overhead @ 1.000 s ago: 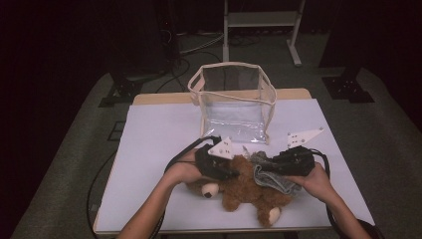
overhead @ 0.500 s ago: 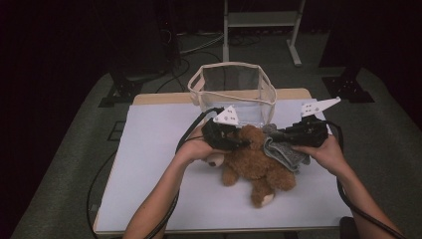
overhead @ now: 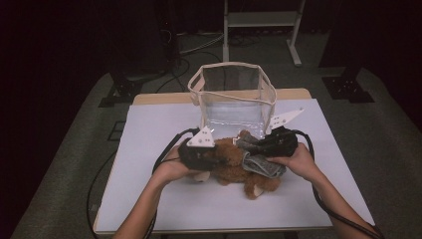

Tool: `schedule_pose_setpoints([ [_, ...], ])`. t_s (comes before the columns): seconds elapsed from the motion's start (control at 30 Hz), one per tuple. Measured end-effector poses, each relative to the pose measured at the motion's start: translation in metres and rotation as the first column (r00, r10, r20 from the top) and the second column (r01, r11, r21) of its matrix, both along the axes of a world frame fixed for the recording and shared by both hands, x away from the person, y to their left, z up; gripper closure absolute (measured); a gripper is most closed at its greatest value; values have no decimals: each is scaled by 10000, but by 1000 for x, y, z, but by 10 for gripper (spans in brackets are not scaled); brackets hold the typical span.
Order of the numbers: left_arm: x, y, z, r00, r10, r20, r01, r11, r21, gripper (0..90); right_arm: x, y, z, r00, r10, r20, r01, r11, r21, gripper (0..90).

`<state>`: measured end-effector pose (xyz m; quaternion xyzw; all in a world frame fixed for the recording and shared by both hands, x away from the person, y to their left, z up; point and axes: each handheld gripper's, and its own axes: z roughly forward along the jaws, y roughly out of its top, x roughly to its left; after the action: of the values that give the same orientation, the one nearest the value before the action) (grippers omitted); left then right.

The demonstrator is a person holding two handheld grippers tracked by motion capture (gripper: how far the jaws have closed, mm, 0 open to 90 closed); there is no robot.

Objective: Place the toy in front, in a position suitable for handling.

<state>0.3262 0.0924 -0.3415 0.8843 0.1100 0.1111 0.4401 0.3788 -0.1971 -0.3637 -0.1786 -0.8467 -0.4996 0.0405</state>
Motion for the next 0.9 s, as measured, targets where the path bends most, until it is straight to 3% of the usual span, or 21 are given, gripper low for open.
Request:
schedule_pose_setpoints([
  [0.2,-18,21,-9,9987,-429,-260,429,9991,-11,480,-22,23,-1,9967,688,442,-667,9966,-486,775],
  [0.37,-26,36,-5,9980,-608,-199,603,9979,-234,376,-33,21,-5,9958,595,694,-556,9968,-573,775],
  [0.53,-23,57,2,10000,-90,-14,89,9996,-262,314,-37,10,-14,9979,428,490,-416,9988,-245,775],
  [0.6,-21,66,0,9998,168,129,-167,9998,-63,273,-39,7,-16,9983,342,461,-335,9993,-157,775],
  [0.73,-14,81,-4,9977,678,15,-678,9975,-179,213,-42,1,-21,9989,338,324,-337,9994,-45,775],
  [0.83,-4,91,-12,9930,1134,-339,-1139,9934,-131,203,-45,-1,-22,9990,316,310,-315,9995,-25,775],
  [0.9,1,95,-21,9898,1164,-823,-1186,9927,-217,218,-47,-2,-22,9990,320,319,-318,9995,-40,775],
])
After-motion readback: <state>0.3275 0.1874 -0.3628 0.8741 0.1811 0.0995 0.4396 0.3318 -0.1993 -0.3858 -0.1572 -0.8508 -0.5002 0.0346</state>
